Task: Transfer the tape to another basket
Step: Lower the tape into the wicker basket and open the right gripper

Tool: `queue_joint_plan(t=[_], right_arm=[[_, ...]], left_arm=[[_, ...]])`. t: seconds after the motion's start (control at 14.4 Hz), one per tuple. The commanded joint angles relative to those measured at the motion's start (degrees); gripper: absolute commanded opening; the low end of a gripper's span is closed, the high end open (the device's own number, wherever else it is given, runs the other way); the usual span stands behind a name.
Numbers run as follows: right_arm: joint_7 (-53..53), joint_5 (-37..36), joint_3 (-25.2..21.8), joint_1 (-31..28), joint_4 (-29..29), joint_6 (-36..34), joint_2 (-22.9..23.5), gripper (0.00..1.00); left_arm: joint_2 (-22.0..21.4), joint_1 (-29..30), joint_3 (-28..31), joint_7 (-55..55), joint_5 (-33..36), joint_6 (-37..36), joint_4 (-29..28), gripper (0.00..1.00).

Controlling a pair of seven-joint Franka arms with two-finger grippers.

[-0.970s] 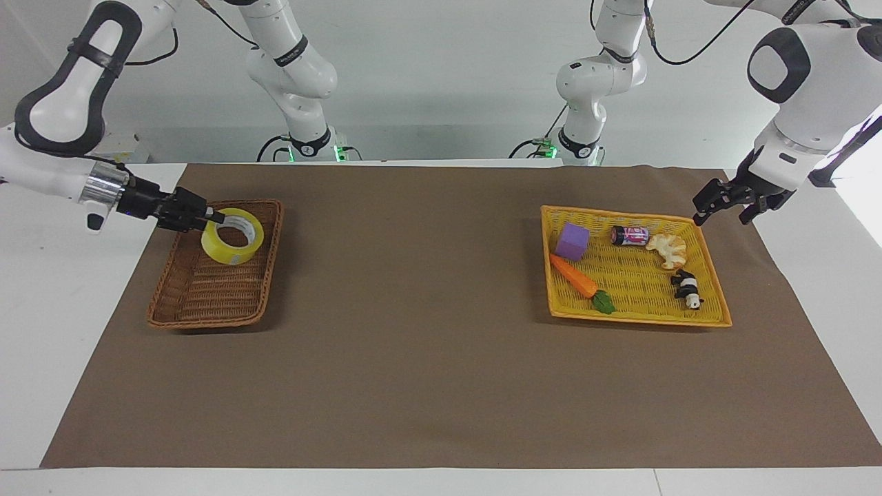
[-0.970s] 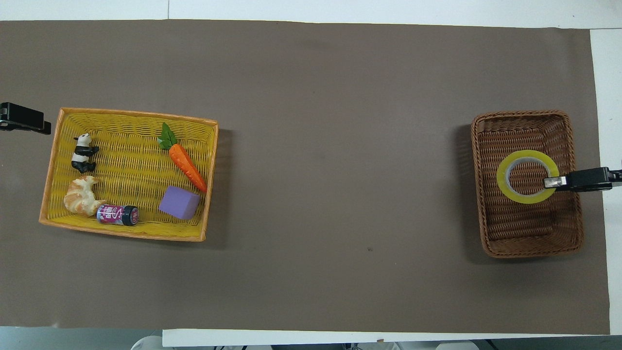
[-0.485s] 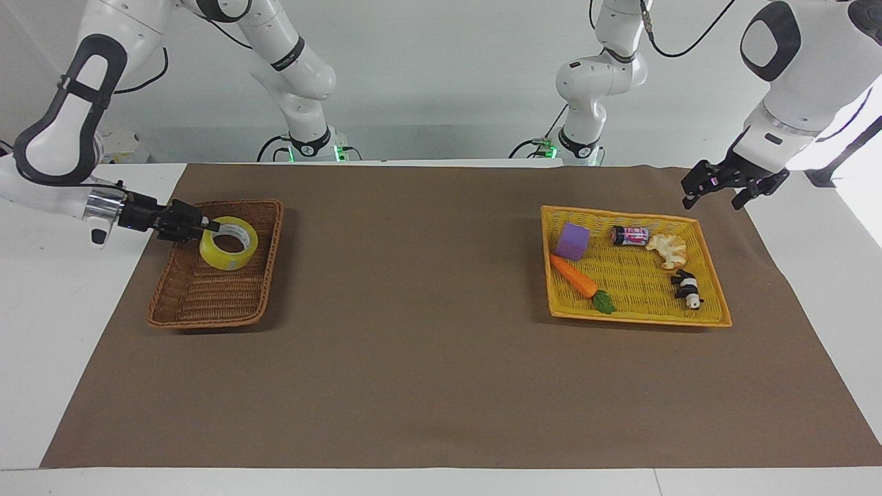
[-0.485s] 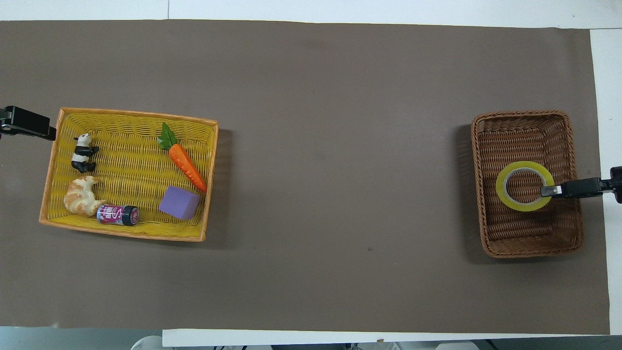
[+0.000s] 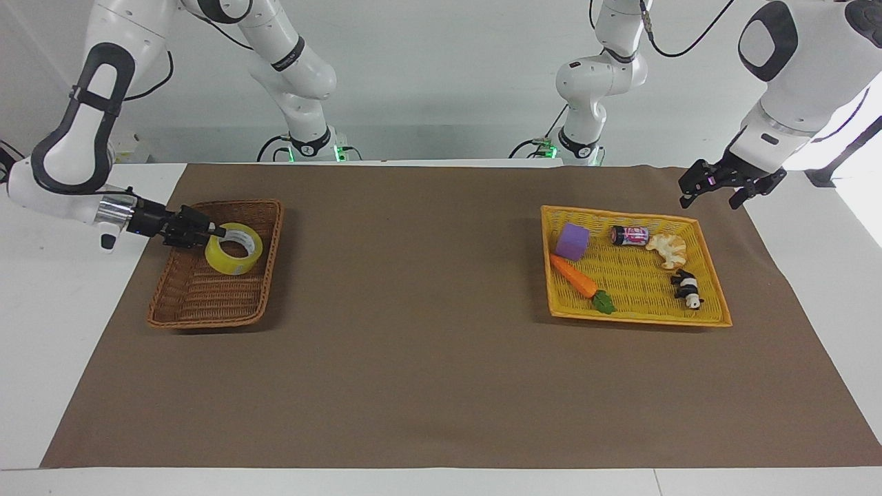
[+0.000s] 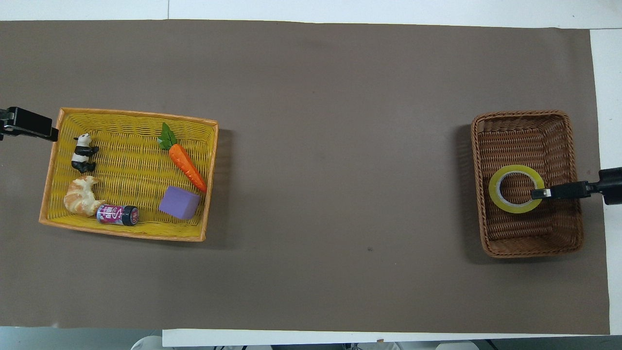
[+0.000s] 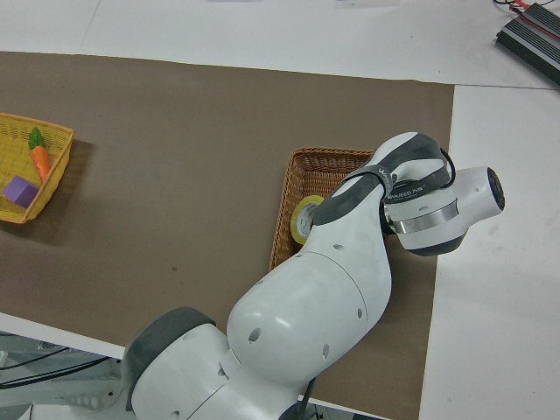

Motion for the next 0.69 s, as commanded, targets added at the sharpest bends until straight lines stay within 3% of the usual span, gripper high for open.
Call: queue_joint_plan(t=[0.0, 0.21, 0.35, 0.42, 0.48, 0.55, 0.62], right_arm=[[-2.12, -1.08, 0.17, 0.17, -1.34, 1.54, -0.80, 0.00], [-2.57, -1.52, 0.17, 0.17, -1.96, 2.43, -0.89, 0.00], [-2.57, -2.13, 0.17, 0.26, -1.79, 2.43, -0.89, 0.15], [-2.48, -2.31, 0.17, 0.26, -1.70, 2.43, -0.89, 0.33], [-2.48, -2.48, 0.25, 0.26, -1.35, 2.34, -0.89, 0.74], [-2.48, -2.48, 0.25, 0.26, -0.91, 2.17, -0.80, 1.00], [-2.39, -2.57, 0.34, 0.43, 0.14, 1.90, -0.72, 1.00]], left_arm=[[-0.49, -0.50, -0.03, -0.52, 0.40, -1.10, -0.28, 0.99], [-0.49, 0.47, 0.23, -0.61, 0.40, -1.02, -0.28, 0.99], [-0.49, 0.64, 0.50, -0.61, 0.40, -1.11, -0.28, 0.99], [-0.49, 0.56, 0.50, -0.61, 0.40, -1.11, -0.28, 0.99], [-0.49, 0.47, 0.50, -0.61, 0.40, -1.11, -0.28, 0.99], [-0.49, 0.47, 0.50, -0.61, 0.40, -1.02, -0.28, 0.99], [-0.49, 0.47, 0.41, -0.61, 0.40, -1.02, -0.28, 0.99]])
